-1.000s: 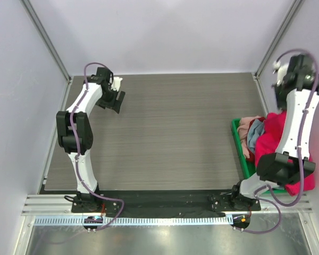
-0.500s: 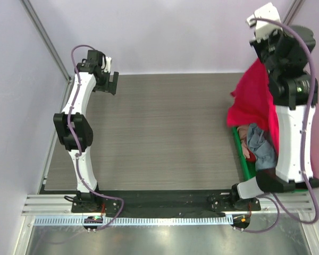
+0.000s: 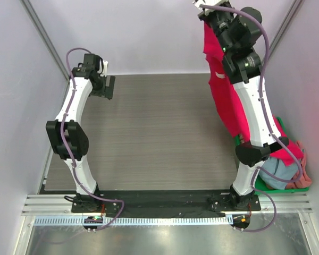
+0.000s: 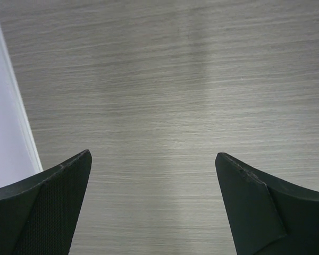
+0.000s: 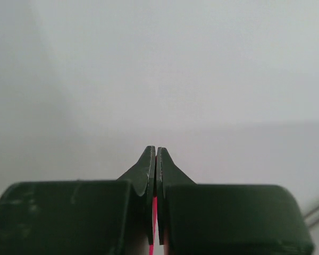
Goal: Fold and stack the t-shirts
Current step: Move the tshirt to the center of the board
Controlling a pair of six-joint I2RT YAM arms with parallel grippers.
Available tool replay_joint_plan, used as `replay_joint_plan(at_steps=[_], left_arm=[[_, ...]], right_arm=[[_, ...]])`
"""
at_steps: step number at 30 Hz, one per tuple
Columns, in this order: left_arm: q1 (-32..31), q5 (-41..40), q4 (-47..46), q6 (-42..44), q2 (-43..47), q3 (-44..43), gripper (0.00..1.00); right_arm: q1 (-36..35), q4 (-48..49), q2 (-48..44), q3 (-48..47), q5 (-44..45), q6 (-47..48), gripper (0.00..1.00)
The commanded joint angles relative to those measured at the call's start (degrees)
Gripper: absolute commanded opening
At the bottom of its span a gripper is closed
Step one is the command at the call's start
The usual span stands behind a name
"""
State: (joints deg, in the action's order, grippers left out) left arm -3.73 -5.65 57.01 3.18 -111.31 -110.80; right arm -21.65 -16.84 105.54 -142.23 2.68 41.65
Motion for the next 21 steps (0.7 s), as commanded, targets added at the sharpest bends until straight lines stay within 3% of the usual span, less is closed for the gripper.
replay_joint_plan(at_steps=[1, 11, 21], left_arm=[[0.1, -2.0, -3.0, 0.2, 5.0, 0.2, 1.0], [0.3, -5.2, -4.0, 0.3, 6.4, 0.8, 1.0], [0.7, -5.4, -6.0, 0.4, 8.7, 3.1, 1.0]], right_arm=[[-4.4, 22.3, -0.8, -3.5, -6.0, 4.4, 0.01], [-17.6, 34.9, 5.3, -8.5, -15.8, 12.3, 0.01], [-18.8, 38.5, 9.9, -9.6, -13.2, 16.8, 0.01]])
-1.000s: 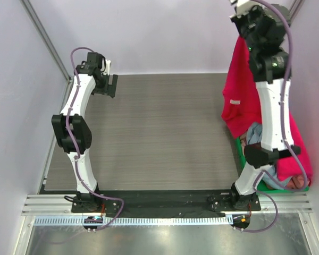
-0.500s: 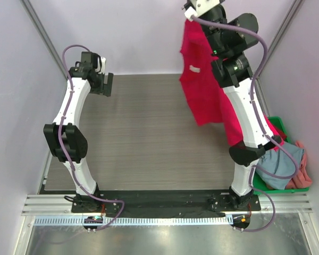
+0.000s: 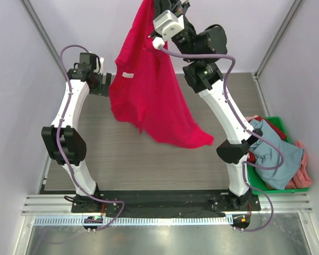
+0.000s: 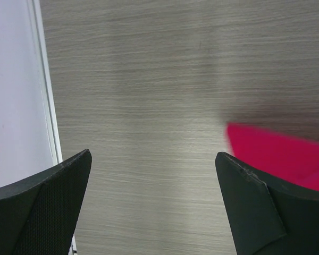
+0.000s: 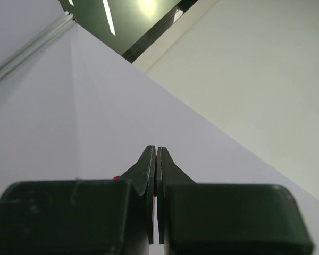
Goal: Fold and stack the t-shirts
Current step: Move the tshirt to the center of the board, then flatten the tshirt out
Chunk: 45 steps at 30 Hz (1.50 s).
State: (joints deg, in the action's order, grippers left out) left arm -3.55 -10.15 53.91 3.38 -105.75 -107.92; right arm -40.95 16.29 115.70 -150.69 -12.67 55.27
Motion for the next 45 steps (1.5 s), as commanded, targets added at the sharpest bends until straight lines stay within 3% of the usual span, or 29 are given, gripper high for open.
replay_joint_plan(at_steps=[1, 4, 7, 11, 15, 16, 17, 18, 21, 25, 26, 27, 30, 32, 35, 37, 38, 39, 45], left_arm=[[0.4, -0.9, -3.0, 0.1, 3.2, 0.5, 1.0], [0.4, -1.1, -3.1, 0.0, 3.6, 1.6, 1.0], [0.5, -1.9, -3.9, 0.4, 4.8, 3.4, 1.0], [0.6, -3.3, -5.9, 1.1, 6.7, 6.1, 1.0], [0.6, -3.6, -5.7, 0.8, 6.8, 6.8, 1.0], [0.6, -3.6, -5.6, 0.8, 6.8, 7.0, 1.0], [0.6, -3.6, -5.4, 0.7, 6.8, 6.9, 1.0], [0.6, -3.6, -5.0, 0.7, 6.8, 7.0, 1.0], [0.6, -3.7, -4.6, 0.8, 6.9, 7.3, 1.0], [0.9, -1.2, -3.0, -0.6, 6.5, 8.1, 1.0], [1.4, 0.1, -1.9, -1.2, 6.4, 8.4, 1.0], [1.7, 3.6, -1.2, -2.1, 6.4, 8.9, 1.0], [1.9, 8.1, 0.9, -2.7, 7.0, 11.2, 1.0], [1.9, 12.1, 1.2, -2.4, 8.7, 13.7, 1.0], [1.9, 11.7, 1.5, -2.3, 10.6, 16.1, 0.99], [2.0, 10.9, 1.4, -2.1, 11.4, 18.2, 0.98], [2.0, 10.7, 1.2, -2.1, 12.1, 19.5, 0.97], [2.1, 10.7, 1.0, -2.1, 12.4, 20.2, 0.97], [2.3, 8.5, 0.7, -2.3, 12.7, 22.3, 0.94]], right_arm=[[1.4, 4.9, -0.9, 0.6, 4.0, 4.3, 0.01], [4.0, 2.6, -6.0, 12.8, 14.7, -0.5, 0.01], [10.4, -5.1, -13.6, 28.7, 19.1, -7.8, 0.01], [16.7, -14.5, -23.0, 55.2, 21.5, -13.5, 0.01], [20.4, -22.9, -29.2, 73.3, 21.6, -15.2, 0.01], [21.3, -24.0, -29.8, 75.8, 21.8, -15.4, 0.07], [21.5, -26.9, -30.0, 78.8, 21.8, -14.9, 0.26], [21.5, -28.1, -29.7, 78.9, 22.0, -14.6, 0.59], [21.4, -31.7, -26.9, 71.8, 15.3, -17.8, 0.7], [19.8, -42.0, -14.9, 54.2, 1.5, -22.3, 0.65], [19.0, -46.6, -12.2, 46.8, -0.5, -22.7, 0.62], [18.5, -48.2, -6.5, 43.7, -1.8, -22.7, 0.54], [16.3, -50.7, -0.1, 35.7, -3.6, -21.4, 0.47], [15.3, -52.5, 5.0, 31.5, -4.7, -20.0, 0.47], [12.9, -59.5, 11.6, 24.5, -6.7, -17.2, 0.47], [11.2, -62.0, 14.5, 21.6, -6.9, -18.1, 0.56], [10.7, -62.3, 15.8, 20.5, -7.5, -19.4, 0.65], [9.9, -61.8, 16.1, 20.4, -7.8, -20.2, 0.66], [7.5, -60.9, 19.1, 18.7, -8.9, -21.2, 0.58]])
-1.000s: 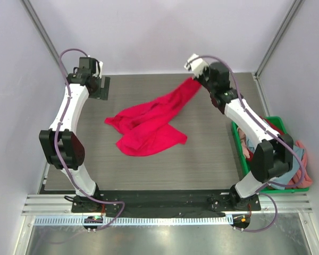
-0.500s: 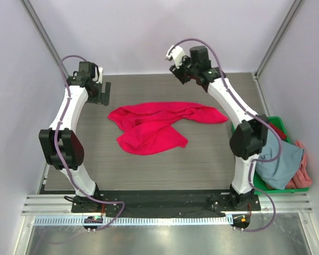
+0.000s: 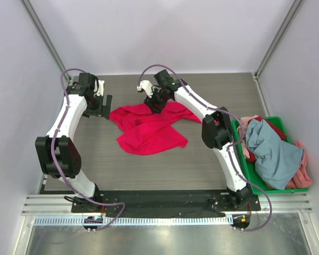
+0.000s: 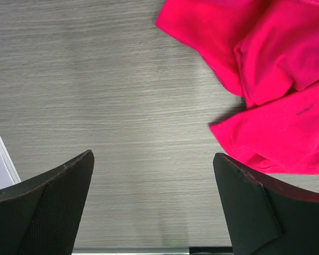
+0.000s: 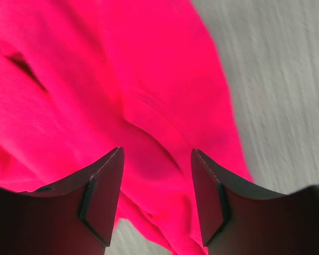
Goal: Fold and stack the t-shirts
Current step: Flatten the tshirt out
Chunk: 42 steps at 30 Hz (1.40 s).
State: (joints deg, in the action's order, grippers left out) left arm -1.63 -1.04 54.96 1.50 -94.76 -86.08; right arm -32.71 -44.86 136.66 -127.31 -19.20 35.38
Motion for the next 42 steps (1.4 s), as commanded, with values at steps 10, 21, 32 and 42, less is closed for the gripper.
replay_joint_plan(at_steps=[10, 21, 32, 42], left_arm=[[0.4, -1.2, -0.6, -0.4, 0.7, 0.2, 0.93], [0.5, -1.4, -0.8, -0.4, 0.5, 0.5, 0.93], [0.5, -2.0, -1.0, -0.2, 0.5, 0.7, 0.93], [0.5, -1.1, -1.2, -0.6, -0.7, 0.3, 0.92]], right_arm=[[-2.3, 0.9, 0.0, -3.7, -3.2, -2.0, 0.56], [-2.6, 5.8, 3.3, -3.4, -0.9, -5.4, 0.5], [-3.2, 6.2, 5.5, -3.5, 0.0, -5.5, 0.43], [-2.7, 6.5, 3.9, -8.7, 3.8, -6.0, 0.01]])
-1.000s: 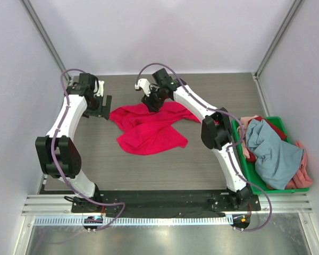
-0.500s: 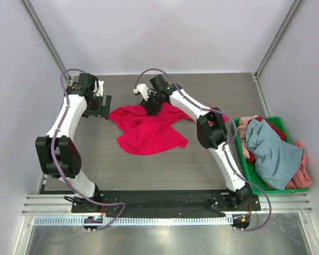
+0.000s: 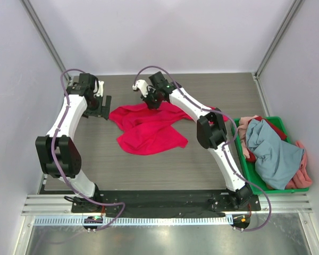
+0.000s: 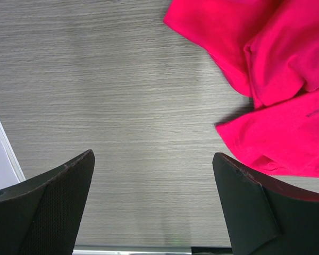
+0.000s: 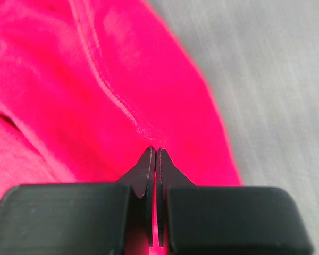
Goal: Fold and stack the t-shirts
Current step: Flatten the tshirt out
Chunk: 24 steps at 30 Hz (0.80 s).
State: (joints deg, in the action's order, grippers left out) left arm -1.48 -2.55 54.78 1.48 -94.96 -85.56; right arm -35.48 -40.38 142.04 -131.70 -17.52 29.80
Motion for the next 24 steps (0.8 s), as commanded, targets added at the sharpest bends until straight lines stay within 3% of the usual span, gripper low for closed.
replay_joint_plan(at_steps=[1, 5, 9, 17, 24], left_arm=[[0.3, 1.2, -0.8, -0.5, -0.7, -0.2, 0.93], [0.3, 10.8, 0.9, 1.9, -1.5, 0.9, 0.86], [0.2, 22.2, 2.3, 3.9, -4.4, 2.7, 0.72], [0.2, 27.2, 5.1, 7.1, -20.6, -1.8, 0.63], [0.1, 30.2, 6.4, 9.1, -26.1, -3.8, 0.54]], right_arm=[[0.5, 2.8, -1.8, -5.7, 2.8, -0.7, 0.01], [2.9, 7.9, -5.9, -7.4, 7.1, -4.3, 0.01], [4.6, 9.1, -9.1, -7.0, 9.1, -5.0, 0.01], [5.1, 8.5, -15.2, 1.1, 10.8, -4.2, 0.01], [5.2, 8.1, -16.0, 2.0, 12.4, -3.9, 0.01]])
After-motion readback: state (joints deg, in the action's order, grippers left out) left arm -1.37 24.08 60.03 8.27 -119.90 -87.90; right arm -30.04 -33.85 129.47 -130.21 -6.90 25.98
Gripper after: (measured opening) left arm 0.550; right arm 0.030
